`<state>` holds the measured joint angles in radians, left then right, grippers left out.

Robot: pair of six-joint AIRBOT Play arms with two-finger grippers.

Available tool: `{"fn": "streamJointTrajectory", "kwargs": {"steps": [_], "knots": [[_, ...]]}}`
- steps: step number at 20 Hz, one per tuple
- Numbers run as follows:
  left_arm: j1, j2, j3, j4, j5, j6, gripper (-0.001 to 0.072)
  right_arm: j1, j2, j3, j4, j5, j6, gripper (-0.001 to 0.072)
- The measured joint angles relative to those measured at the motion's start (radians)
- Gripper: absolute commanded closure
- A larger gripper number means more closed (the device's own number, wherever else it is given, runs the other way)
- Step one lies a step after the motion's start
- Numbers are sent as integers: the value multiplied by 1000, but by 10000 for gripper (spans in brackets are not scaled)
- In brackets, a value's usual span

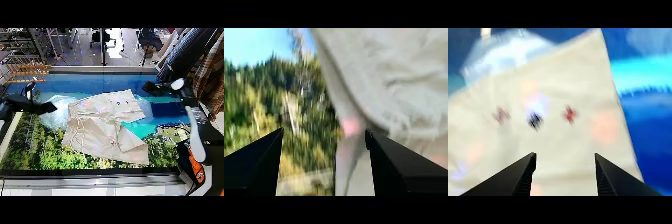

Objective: Fold the clothes and pants, and hang the long-sleeved shirts on hangers.

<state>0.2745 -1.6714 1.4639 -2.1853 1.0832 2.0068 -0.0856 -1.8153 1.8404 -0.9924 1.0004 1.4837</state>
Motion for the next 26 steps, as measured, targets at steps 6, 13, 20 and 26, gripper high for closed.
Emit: {"fn": "streamJointTrajectory", "kwargs": {"steps": [6, 13, 20, 26], "knots": [[40, 56, -268, -11, 259, -68, 125, -106, 320, -549, -80, 246, -52, 288], [-12, 149, -504, -29, 244, -71, 125, -229, 555, -1155, 11, 347, -326, 207], [-73, 157, -532, -34, 77, -157, 130, -248, 545, -1295, 118, 288, -459, 221], [-128, 156, -536, -22, -76, -214, 632, -227, 497, -1309, 226, 173, -495, 563]]}}
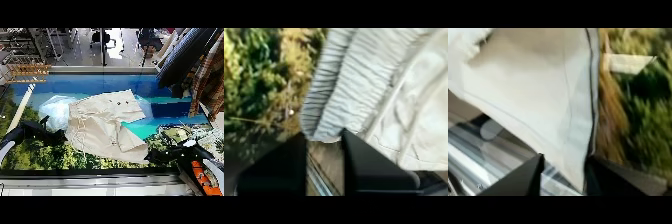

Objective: Fold the clothes and pants, and hang the long-sleeved shirts on hangers.

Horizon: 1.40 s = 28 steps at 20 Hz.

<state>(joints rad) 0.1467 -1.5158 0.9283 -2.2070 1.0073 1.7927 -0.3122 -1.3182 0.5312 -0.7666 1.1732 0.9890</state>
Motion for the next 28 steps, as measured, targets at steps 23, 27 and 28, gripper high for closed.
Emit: {"fn": "streamJointTrajectory", "kwargs": {"steps": [23, 27, 28], "knots": [[55, 690, 1151, -90, 360, 197, 694, 81, 813, 1313, -150, 24, 310, 698], [55, 718, 1151, -22, 304, 153, 694, 81, 721, 1374, -203, 10, 373, 697], [55, 705, 1114, -10, 306, 134, 693, 81, 674, 1378, -210, 31, 386, 697]]}}
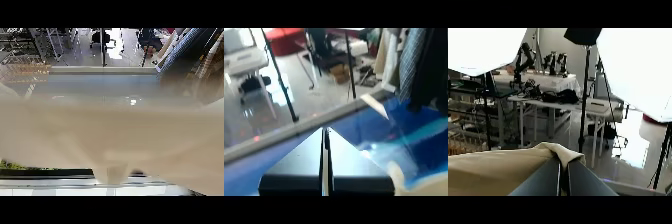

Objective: Fold the clothes and pants, and hang the long-sleeved shirts on hangers.

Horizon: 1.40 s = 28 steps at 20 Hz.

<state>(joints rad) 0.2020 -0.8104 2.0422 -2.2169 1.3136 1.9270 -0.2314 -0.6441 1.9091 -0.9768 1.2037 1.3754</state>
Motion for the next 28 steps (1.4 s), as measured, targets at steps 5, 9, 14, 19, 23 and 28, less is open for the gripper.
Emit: {"fn": "streamJointTrajectory", "kwargs": {"steps": [5, 9, 14, 19, 23, 28], "knots": [[-12, -182, -297, 6, 7, -51, 693, 17, -328, -110, 19, 95, 35, 697], [-68, -457, -468, -36, -25, -61, 515, 82, -646, -236, 29, 50, 24, 697], [-225, -769, -526, -57, -24, 7, 203, 138, -891, -281, 31, -6, 3, 697], [-357, -880, -536, -72, -25, 72, 194, 153, -894, -269, 35, 16, -23, 697], [-410, -904, -538, -116, -48, 144, 127, 156, -790, -257, 38, 71, -34, 697], [-467, -968, -538, -208, -73, 161, 84, 156, -632, -254, 38, 116, -35, 697]]}}
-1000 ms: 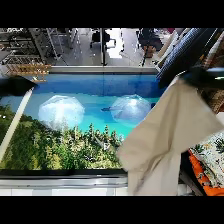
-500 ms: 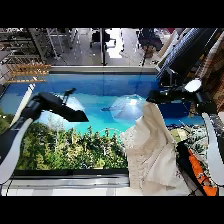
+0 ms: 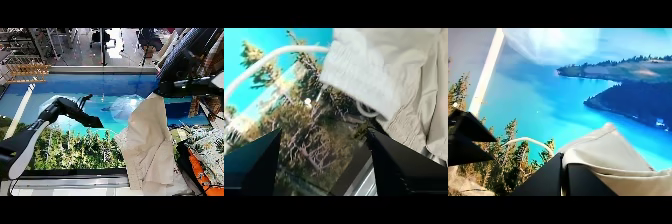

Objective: Fold the clothes and pants, and hang the long-sleeved shirts on hangers.

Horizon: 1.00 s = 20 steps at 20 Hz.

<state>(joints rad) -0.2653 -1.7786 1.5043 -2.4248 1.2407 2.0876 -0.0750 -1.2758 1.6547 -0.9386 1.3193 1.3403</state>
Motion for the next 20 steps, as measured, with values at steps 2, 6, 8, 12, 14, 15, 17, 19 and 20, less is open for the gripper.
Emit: {"fn": "streamJointTrajectory", "kwargs": {"steps": [2, 6, 8, 12, 14, 15, 17, 19, 20], "knots": [[-21, -36, 0, -30, -5, -1, 50, 0, 49, 0, 0, 16, -3, 697], [-66, -90, 0, -60, -9, -18, 4, 0, 105, 0, -1, 45, -3, 696], [-85, -111, 0, -65, -11, -62, 4, 0, 115, 0, -1, 52, -3, 696], [-109, -154, 0, -67, -19, -192, 8, 0, 123, 0, -1, 68, -7, 696], [-121, -169, 0, -71, -34, -251, 12, 0, 124, 0, -1, 83, -14, 696], [-127, -174, 0, -74, -47, -280, 13, 0, 125, 0, -1, 88, -16, 696], [-142, -179, 0, -82, -83, -331, 14, 0, 125, 0, -1, 95, -23, 696], [-165, -183, 1, -88, -122, -382, 14, 0, 126, 0, -1, 100, -26, 696], [-179, -185, 1, -90, -144, -401, 42, 0, 126, 0, -1, 100, -31, 696]]}}
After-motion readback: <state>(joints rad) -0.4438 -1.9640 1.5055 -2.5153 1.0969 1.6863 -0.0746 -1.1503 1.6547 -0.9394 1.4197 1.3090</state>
